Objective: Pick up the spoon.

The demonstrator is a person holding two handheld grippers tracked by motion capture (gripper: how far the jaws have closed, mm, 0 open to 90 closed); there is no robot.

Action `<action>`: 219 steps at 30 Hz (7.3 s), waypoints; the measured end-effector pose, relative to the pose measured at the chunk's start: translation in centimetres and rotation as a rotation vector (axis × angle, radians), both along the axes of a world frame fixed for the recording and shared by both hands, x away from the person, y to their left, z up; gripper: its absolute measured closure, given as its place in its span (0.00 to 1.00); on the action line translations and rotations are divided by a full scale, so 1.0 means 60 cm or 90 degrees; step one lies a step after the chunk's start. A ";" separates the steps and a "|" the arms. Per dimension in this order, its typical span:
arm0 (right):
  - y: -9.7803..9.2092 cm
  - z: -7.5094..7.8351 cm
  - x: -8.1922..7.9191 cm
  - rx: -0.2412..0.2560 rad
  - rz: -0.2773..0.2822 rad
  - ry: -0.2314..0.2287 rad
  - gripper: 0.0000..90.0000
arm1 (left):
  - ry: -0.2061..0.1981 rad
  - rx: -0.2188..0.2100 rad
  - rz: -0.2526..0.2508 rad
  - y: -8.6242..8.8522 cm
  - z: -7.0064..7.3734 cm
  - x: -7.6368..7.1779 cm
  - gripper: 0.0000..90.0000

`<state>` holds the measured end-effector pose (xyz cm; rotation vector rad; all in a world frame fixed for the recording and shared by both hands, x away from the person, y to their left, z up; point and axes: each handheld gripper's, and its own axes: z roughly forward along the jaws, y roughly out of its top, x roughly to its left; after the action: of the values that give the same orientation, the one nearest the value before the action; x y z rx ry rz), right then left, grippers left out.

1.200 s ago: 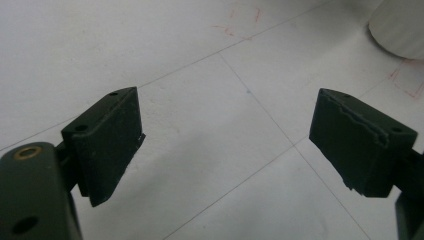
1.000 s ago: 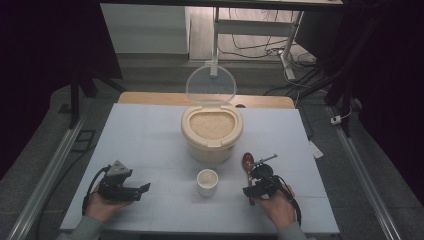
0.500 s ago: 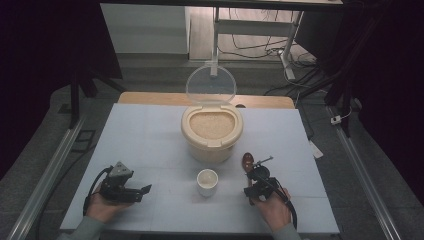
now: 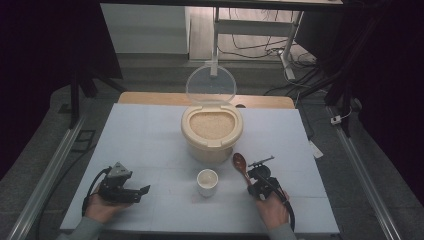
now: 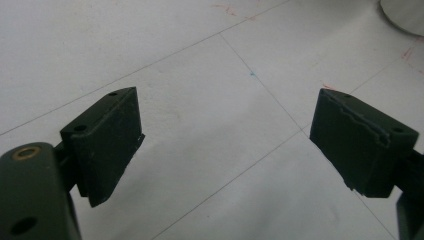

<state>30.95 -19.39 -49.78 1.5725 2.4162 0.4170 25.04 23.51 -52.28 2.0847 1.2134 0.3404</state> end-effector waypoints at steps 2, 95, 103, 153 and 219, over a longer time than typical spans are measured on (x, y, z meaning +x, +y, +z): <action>0.001 0.000 0.000 -0.001 -0.001 -0.001 0.86 | 0.001 0.000 -0.001 -0.001 0.000 0.000 0.15; 0.066 0.100 -0.002 0.113 0.613 -0.041 0.87 | -0.103 0.028 -0.186 -0.094 0.120 -0.009 0.21; 0.075 0.102 -0.005 0.109 0.623 -0.045 0.87 | -0.121 0.050 -0.273 -0.169 0.159 -0.007 0.22; 0.135 0.114 -0.045 0.048 0.747 -0.093 0.86 | -0.012 0.246 -0.522 -0.296 0.120 0.014 0.89; 0.059 0.076 -0.023 0.573 0.313 -0.284 0.79 | -0.117 0.127 -0.383 -0.240 0.152 0.030 0.90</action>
<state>29.59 -15.82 -45.23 0.8767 2.3075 1.9132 26.81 9.11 -43.15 2.4076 0.4206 0.3661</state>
